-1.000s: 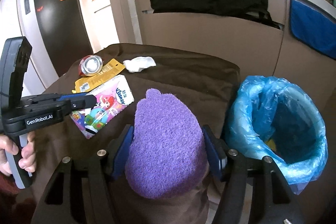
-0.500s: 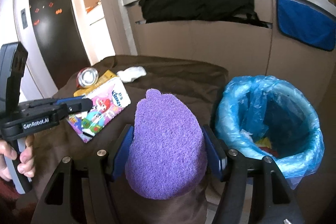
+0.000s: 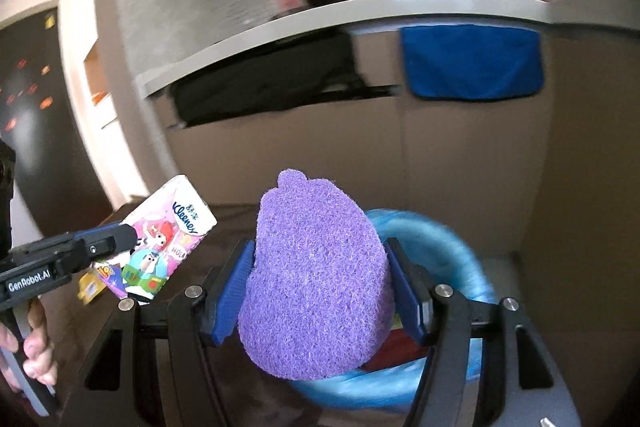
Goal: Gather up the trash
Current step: 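Carry the tissue pack and purple sponge over the bin and release both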
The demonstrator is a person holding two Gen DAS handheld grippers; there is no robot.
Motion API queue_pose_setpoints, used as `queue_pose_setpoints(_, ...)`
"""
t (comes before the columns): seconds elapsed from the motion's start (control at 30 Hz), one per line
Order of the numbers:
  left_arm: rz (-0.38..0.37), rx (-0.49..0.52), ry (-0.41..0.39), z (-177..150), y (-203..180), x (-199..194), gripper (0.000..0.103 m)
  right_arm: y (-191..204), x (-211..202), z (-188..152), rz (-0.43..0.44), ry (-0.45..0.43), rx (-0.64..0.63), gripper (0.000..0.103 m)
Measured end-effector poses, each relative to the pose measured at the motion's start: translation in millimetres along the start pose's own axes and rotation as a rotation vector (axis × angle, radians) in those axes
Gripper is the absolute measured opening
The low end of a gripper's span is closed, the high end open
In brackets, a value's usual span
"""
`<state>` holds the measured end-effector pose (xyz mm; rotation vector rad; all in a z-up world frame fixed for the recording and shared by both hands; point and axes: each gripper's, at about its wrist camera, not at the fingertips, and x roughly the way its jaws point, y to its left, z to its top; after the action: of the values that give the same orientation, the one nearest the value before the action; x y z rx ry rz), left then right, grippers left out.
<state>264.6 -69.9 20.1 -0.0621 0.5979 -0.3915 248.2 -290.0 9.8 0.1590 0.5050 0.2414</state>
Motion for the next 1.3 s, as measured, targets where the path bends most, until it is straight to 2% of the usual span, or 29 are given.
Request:
queue_pose_setpoints(0.17, -0.028, 0.029, 0.005, 5.9, -25.0, 47.0, 0.017, -35.8, 16.9, -0.2, -0.061, 0.020, 0.044, 0.061)
queue_pose_setpoints(0.33, -0.042, 0.009, 0.059, -3.8, -31.1, 89.6, 0.017, -50.2, 39.6, -9.7, -0.072, 0.055, 0.052, 0.061)
queue_pose_setpoints(0.53, -0.036, 0.027, 0.102, -17.0, -36.2, 116.1, 0.017, -63.5, 63.3, -17.8, -0.073, 0.091, 0.062, 0.061)
queue_pose_setpoints(1.0, -0.035, 0.014, 0.171, -26.6, -32.7, 148.9, 0.019, -84.7, 87.8, -31.7, -0.087, 0.149, 0.097, 0.063)
queue_pose_setpoints(1.1, -0.043, -0.016, 0.185, -27.0, -27.6, 152.9, 0.026, -86.4, 89.4, -33.1, -0.086, 0.154, 0.105, 0.064)
queue_pose_setpoints(1.13, -0.047, -0.027, 0.180, -26.8, -26.0, 151.6, 0.032, -86.2, 89.6, -32.8, -0.090, 0.159, 0.104, 0.068)
queue_pose_setpoints(1.2, -0.063, -0.048, 0.162, -24.4, -22.7, 147.1, 0.038, -85.4, 87.4, -31.8, -0.095, 0.151, 0.103, 0.073)
queue_pose_setpoints(1.3, -0.079, -0.053, 0.119, -19.2, -19.7, 132.2, 0.039, -84.2, 76.8, -30.0, -0.101, 0.107, 0.103, 0.080)
